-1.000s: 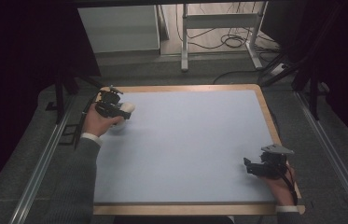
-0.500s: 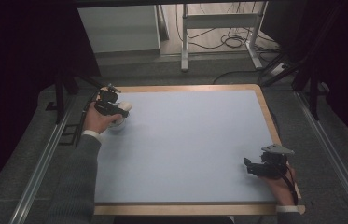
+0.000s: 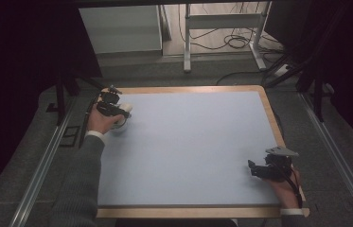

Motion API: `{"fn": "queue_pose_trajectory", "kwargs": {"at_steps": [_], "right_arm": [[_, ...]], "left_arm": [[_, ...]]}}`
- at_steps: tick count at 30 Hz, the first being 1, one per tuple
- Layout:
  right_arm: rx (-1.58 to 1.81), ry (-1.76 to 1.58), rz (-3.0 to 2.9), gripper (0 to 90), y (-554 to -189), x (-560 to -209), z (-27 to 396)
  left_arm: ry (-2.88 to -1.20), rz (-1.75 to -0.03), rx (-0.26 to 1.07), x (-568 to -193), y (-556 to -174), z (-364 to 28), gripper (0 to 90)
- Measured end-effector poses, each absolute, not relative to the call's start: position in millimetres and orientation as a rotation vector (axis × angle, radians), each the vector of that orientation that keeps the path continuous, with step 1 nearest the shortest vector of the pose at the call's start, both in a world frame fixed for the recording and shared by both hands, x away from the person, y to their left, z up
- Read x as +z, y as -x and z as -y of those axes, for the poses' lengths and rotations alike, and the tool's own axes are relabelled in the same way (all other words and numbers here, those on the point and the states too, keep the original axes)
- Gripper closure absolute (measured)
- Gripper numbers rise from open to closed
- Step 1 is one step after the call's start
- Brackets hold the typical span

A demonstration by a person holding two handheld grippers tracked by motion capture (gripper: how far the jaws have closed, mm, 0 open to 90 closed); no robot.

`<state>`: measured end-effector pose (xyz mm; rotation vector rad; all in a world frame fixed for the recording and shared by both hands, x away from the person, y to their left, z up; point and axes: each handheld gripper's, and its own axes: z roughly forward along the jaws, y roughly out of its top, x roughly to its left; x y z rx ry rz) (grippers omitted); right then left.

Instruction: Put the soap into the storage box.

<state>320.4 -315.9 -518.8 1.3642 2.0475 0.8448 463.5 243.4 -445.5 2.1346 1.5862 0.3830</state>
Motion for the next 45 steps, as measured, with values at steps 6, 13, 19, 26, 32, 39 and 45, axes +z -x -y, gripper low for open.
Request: {"fn": "queue_pose_trajectory", "kwargs": {"at_steps": [6, 13, 19, 26, 32, 39, 45], "right_arm": [[0.846, -1.367, -2.044, 6.5, -320, -519, 317], [0.844, -1.373, -2.04, 6.5, -320, -519, 319], [0.842, -1.374, -2.039, 6.5, -321, -519, 319], [0.837, -1.372, -2.043, 6.5, -321, -520, 319], [0.841, -1.371, -2.041, 6.5, -319, -519, 318], [0.839, -1.375, -2.033, 6.5, -317, -519, 320], [0.844, -1.382, -2.013, 6.7, -314, -517, 323]], "left_arm": [[-2.099, -1.643, 0.383, -453, -470, -251, 49.5], [-2.089, -1.689, 0.382, -466, -476, -255, 49.4], [-2.088, -1.703, 0.382, -472, -478, -254, 49.2], [-2.029, -1.612, 0.419, -458, -469, -250, 35.1], [-2.007, -1.508, 0.419, -445, -448, -242, 31.1], [-2.004, -1.356, 0.389, -448, -415, -227, 27.9], [-2.029, -1.25, 0.359, -458, -390, -222, 26.7]]}}
